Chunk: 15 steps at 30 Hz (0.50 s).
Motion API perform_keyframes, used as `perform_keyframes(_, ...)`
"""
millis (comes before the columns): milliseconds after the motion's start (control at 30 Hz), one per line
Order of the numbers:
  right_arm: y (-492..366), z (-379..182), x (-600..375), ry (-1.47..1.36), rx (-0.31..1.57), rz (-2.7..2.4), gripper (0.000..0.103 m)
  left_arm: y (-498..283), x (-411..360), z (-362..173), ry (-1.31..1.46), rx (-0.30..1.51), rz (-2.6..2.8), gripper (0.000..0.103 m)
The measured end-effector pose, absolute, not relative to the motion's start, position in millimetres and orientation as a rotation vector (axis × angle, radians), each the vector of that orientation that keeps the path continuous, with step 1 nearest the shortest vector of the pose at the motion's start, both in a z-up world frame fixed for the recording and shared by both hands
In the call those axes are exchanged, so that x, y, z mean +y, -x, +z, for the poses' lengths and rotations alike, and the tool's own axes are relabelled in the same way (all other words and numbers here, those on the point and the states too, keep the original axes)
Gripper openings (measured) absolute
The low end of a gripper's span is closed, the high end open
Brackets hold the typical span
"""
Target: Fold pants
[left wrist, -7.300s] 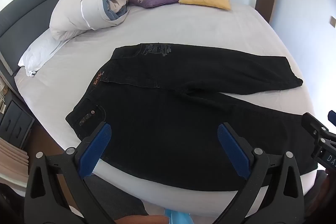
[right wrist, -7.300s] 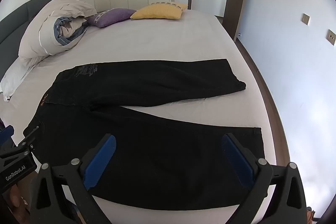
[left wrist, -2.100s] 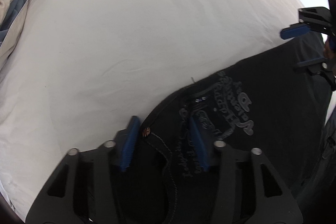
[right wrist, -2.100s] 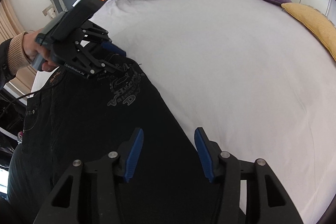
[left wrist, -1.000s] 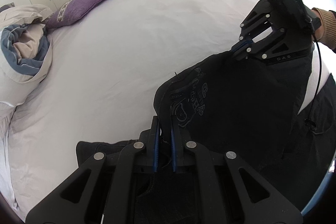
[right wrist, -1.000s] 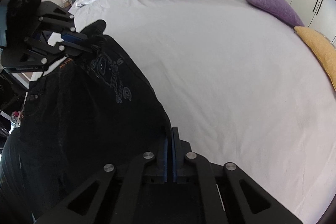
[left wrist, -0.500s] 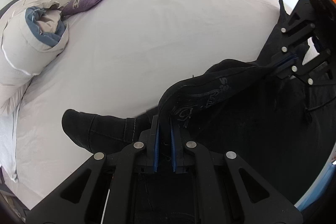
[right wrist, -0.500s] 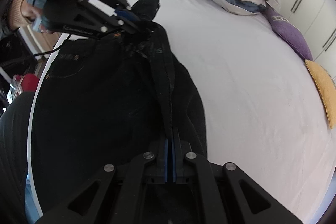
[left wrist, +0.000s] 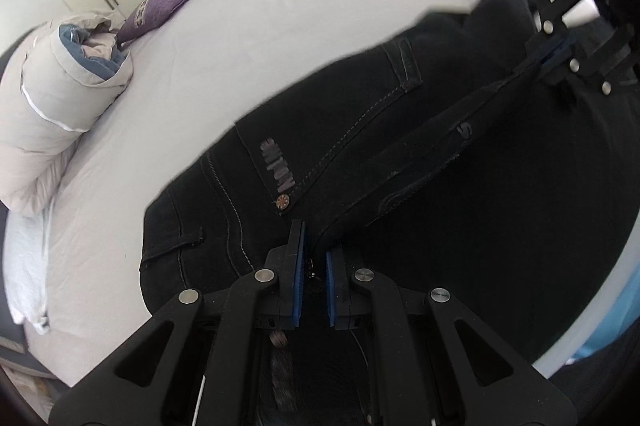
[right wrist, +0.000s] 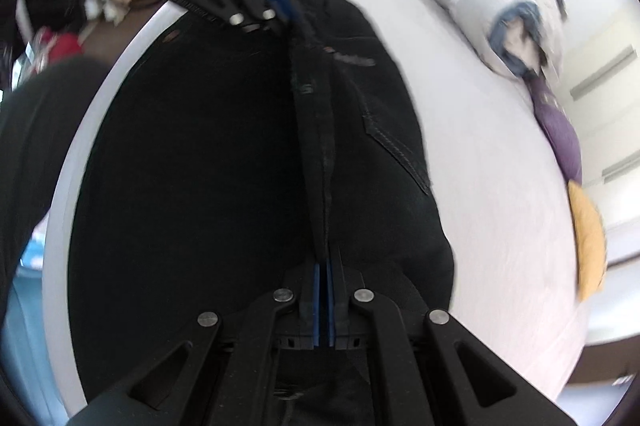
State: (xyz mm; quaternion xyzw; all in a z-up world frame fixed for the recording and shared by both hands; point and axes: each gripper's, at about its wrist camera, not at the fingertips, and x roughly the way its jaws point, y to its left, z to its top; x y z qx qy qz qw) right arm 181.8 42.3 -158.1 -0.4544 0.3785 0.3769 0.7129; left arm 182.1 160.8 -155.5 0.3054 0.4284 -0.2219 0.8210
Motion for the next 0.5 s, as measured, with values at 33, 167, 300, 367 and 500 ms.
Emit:
perform_keyframes(33, -176.1, -161.8, 45.8, 1.026, 0.837, 0.841, 0.003, -176.1, 161.0, -158.9, -0.662, 0.911, -0.469, 0.008)
perform_keyframes(167, -146.1, -176.5, 61.7, 1.134, 0.797, 0.859, 0.003, -151.1, 168.5, -170.0, -0.7, 0.899, -0.463, 0.008)
perform_keyframes(300, -121.2, -185.8, 71.6, 1.251, 0.748, 0.87, 0.003, -131.7, 174.3, -179.6, -0.747, 0.892, -0.474, 0.008)
perform_keyframes(367, -111.2, -188.7, 73.1, 1.3, 0.729, 0.869, 0.003, -122.4, 174.1, -181.2, -0.774, 0.878, -0.485, 0.008)
perform_keyframes(500, -93.6, -190.0, 72.0, 1.356, 0.712, 0.877, 0.003, -104.8, 172.7, -186.9, -0.831, 0.86, -0.518, 0.008)
